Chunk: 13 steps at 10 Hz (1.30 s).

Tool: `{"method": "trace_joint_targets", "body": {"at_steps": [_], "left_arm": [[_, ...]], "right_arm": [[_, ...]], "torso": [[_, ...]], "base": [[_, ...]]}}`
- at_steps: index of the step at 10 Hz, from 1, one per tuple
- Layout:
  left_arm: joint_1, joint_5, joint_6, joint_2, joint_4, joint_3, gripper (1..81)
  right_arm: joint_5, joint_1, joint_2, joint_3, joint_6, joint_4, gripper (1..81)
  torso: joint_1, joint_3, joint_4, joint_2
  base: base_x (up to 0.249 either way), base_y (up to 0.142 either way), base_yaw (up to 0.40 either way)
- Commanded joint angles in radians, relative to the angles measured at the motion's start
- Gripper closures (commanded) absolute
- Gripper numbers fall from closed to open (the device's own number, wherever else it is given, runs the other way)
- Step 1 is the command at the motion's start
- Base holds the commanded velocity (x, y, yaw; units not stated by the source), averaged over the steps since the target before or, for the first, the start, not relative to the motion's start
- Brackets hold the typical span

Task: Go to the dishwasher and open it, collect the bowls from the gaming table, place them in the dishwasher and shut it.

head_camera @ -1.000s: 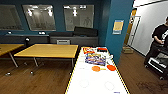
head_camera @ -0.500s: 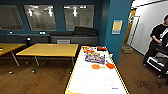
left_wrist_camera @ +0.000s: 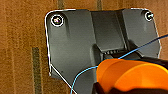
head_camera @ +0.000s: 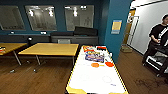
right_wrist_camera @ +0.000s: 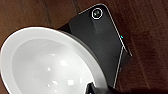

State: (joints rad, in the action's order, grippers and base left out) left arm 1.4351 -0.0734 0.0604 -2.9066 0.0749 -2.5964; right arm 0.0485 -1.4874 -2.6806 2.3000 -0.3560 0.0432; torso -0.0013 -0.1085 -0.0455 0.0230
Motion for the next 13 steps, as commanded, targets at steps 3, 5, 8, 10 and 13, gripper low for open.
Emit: {"method": "trace_joint_targets", "body": {"at_steps": [3, 5, 8, 10, 13], "left_arm": [[-0.051, -0.059, -0.004, -0.022, 0.008, -0.053, 81.1], [-0.051, -0.060, -0.004, -0.024, 0.008, -0.057, 81.1], [-0.051, -0.060, -0.004, -0.011, 0.009, -0.057, 81.1], [-0.051, -0.059, -0.004, -0.011, 0.009, -0.057, 81.1], [-0.051, -0.059, -0.004, -0.013, 0.009, -0.057, 81.1]], "right_arm": [[-0.048, 0.057, 0.028, 0.025, 0.003, 0.030, 81.1], [-0.044, 0.060, 0.043, 0.025, 0.003, 0.027, 81.1], [-0.038, 0.060, 0.092, -0.016, 0.002, 0.026, 81.1], [-0.039, 0.061, 0.083, -0.008, 0.003, 0.029, 81.1], [-0.039, 0.058, 0.068, -0.004, 0.003, 0.034, 81.1]], "torso": [[0.001, 0.000, 0.000, 0.000], [0.001, 0.000, 0.000, 0.000], [0.001, 0.000, 0.000, 0.000], [0.001, 0.000, 0.000, 0.000], [0.001, 0.000, 0.000, 0.000]], "base": [[-0.100, 0.000, 0.000], [-0.095, 0.000, 0.000], [-0.093, 0.000, 0.000], [-0.093, 0.000, 0.000], [-0.092, 0.000, 0.000]]}}
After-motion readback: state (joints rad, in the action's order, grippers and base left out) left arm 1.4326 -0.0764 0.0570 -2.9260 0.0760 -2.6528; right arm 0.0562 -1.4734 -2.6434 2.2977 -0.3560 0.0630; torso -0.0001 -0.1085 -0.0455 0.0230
